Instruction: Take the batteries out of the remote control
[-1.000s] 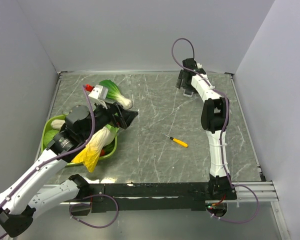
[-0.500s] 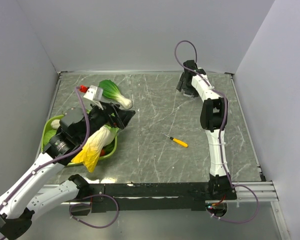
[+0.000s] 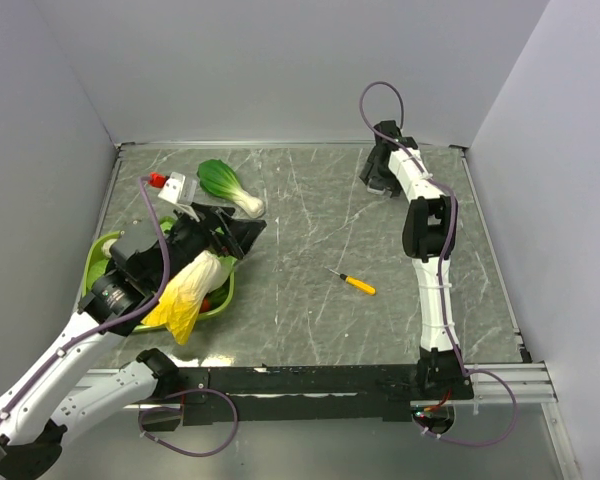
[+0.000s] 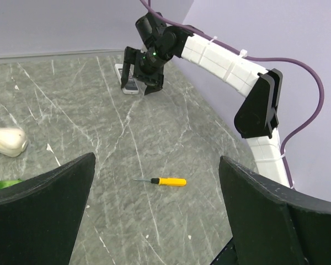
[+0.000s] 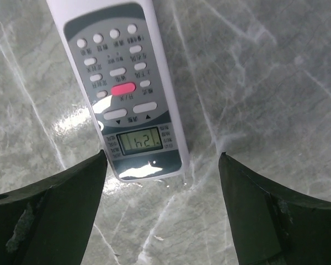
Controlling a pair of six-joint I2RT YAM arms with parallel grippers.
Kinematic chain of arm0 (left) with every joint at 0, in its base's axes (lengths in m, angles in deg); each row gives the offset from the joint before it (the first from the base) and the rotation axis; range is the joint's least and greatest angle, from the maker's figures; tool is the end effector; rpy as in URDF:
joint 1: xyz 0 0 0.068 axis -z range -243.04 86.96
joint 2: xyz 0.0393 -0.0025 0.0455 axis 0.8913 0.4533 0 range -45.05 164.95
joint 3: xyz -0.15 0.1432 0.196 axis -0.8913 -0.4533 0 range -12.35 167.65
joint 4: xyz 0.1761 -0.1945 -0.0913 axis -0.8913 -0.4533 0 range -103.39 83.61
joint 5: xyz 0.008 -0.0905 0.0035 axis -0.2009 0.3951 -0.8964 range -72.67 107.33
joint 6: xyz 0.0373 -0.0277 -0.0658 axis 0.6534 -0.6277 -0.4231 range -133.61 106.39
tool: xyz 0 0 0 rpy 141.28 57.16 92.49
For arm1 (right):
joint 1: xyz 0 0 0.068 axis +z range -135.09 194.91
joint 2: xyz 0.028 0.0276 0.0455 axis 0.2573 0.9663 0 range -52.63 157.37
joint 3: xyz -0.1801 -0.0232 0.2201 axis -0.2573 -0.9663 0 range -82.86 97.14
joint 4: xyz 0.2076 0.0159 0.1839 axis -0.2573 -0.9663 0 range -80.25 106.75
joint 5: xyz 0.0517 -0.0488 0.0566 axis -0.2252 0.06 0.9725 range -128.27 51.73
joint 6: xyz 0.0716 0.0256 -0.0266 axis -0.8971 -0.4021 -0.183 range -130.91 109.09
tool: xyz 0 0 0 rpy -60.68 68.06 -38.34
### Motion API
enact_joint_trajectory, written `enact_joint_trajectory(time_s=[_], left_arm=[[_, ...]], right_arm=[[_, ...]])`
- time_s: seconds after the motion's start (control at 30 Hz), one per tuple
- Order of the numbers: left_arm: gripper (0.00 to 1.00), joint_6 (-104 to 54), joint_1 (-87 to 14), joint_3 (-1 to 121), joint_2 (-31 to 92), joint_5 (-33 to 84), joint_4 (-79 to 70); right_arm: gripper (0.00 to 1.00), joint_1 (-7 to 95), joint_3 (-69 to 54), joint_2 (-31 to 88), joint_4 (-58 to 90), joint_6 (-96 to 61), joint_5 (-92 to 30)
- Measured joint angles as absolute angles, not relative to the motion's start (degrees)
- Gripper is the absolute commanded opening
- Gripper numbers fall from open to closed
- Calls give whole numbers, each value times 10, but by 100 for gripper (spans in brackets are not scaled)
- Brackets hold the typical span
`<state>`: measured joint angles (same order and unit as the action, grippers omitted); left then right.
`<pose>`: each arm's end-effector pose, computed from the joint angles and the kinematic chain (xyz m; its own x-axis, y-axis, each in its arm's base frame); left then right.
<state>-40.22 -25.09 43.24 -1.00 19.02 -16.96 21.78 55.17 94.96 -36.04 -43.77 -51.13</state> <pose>0.1640 -0.1306 0.4197 -0.2739 -0.3542 -0.8942 0.5764 0.6838 -0.4474 0.5859 0.0550 0.1518 -0.7464 0.4429 -0.4967 0.4653 0.8809 0.0862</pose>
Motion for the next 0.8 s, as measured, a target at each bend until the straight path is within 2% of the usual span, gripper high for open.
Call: enact_joint_trajectory(time_s=[0.17, 0.37, 0.6, 0.8], left_arm=[[99, -402, -251, 432, -14, 189, -170], [99, -402, -251, 432, -14, 188, -170], [99, -402, -251, 432, -14, 188, -170], [99, -402, -251, 432, -16, 186, -170]], right_arm=[[91, 218, 551, 950, -362, -445, -500], [81, 218, 551, 950, -363, -455, -498], [64, 218, 551, 950, -354, -452, -495], [61, 218, 547, 950, -345, -443, -492]])
